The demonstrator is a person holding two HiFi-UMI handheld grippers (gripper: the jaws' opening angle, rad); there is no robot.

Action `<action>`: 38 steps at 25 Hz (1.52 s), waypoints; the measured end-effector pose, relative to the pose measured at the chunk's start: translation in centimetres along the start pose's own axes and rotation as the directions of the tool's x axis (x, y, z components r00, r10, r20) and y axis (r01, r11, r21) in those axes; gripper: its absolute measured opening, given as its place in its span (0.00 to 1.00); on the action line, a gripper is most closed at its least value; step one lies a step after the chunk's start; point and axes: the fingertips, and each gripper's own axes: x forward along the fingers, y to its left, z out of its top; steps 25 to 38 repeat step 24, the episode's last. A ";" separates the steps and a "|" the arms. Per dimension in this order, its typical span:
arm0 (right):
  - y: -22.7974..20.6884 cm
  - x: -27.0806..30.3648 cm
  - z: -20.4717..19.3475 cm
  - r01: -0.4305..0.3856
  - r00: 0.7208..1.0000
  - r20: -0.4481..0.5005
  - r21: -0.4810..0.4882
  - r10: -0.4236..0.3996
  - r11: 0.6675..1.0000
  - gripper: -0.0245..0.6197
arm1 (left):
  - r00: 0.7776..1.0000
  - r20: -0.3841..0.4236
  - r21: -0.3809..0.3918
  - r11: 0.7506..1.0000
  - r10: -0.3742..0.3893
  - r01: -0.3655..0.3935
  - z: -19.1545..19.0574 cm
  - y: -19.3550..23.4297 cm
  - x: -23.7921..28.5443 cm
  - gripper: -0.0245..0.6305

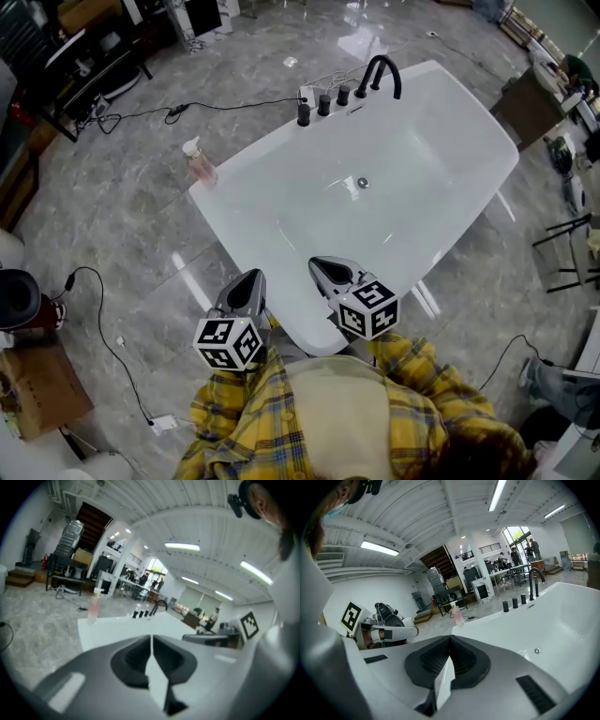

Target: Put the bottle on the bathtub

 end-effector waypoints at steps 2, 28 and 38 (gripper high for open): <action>0.1 0.1 0.0 -0.004 1.000 0.003 -0.004 0.004 1.000 0.06 | 1.000 -0.005 -0.011 1.000 0.006 -0.006 -0.3 0.1 -0.1 0.06; 0.3 1.5 1.2 0.016 0.999 0.030 0.009 -0.016 1.000 0.06 | 0.997 -0.076 0.098 0.995 0.021 -0.014 -0.1 1.8 0.7 0.05; 0.3 1.5 1.2 0.016 0.999 0.030 0.009 -0.016 1.000 0.06 | 0.997 -0.076 0.098 0.995 0.021 -0.014 -0.1 1.8 0.7 0.05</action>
